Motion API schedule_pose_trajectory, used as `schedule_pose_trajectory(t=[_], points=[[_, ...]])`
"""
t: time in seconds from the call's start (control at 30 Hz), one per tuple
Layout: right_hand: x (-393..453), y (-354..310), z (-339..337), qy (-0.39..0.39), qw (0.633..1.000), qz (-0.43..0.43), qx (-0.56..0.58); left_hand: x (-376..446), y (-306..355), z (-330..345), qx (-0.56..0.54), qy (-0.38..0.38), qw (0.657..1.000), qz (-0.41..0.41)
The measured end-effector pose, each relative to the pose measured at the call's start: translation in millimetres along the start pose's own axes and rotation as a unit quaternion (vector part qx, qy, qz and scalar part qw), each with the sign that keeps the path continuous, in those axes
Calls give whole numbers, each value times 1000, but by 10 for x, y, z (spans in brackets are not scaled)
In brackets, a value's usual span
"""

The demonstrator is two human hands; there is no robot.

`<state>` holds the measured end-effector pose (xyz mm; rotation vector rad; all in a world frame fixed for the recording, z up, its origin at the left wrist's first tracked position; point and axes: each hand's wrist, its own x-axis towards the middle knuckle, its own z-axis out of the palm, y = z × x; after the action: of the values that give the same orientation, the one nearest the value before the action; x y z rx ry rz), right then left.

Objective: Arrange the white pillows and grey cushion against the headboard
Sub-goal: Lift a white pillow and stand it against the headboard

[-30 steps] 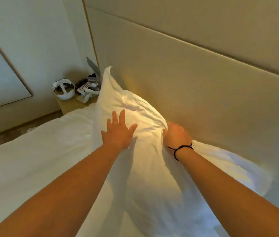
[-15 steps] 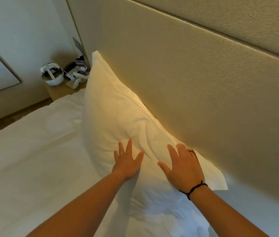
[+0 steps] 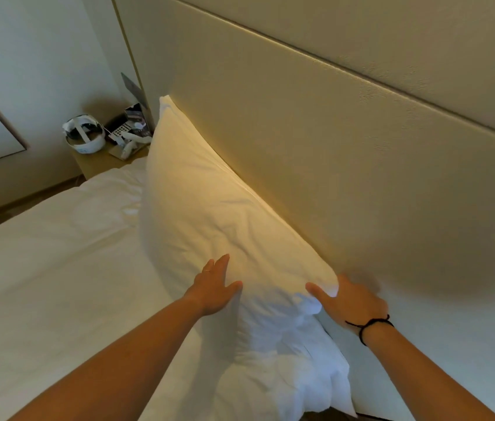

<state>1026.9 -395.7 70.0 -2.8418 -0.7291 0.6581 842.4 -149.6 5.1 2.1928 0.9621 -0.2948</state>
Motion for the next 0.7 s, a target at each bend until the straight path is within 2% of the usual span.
schedule_pose_trajectory(t=[0.07, 0.3, 0.57, 0.7], points=[[-107, 57, 2, 58, 998, -10, -29, -79, 37, 28, -8, 7, 1000, 10], [-215, 166, -35, 157, 983, -52, -82, -247, 86, 155, -26, 27, 998, 46], [-415, 555, -126, 166, 964, -145, -146, -268, 102, 213, 3, 56, 996, 75], [-501, 595, -153, 153, 955, -145, -208, -349, 150, 274, 36, 34, 996, 70]])
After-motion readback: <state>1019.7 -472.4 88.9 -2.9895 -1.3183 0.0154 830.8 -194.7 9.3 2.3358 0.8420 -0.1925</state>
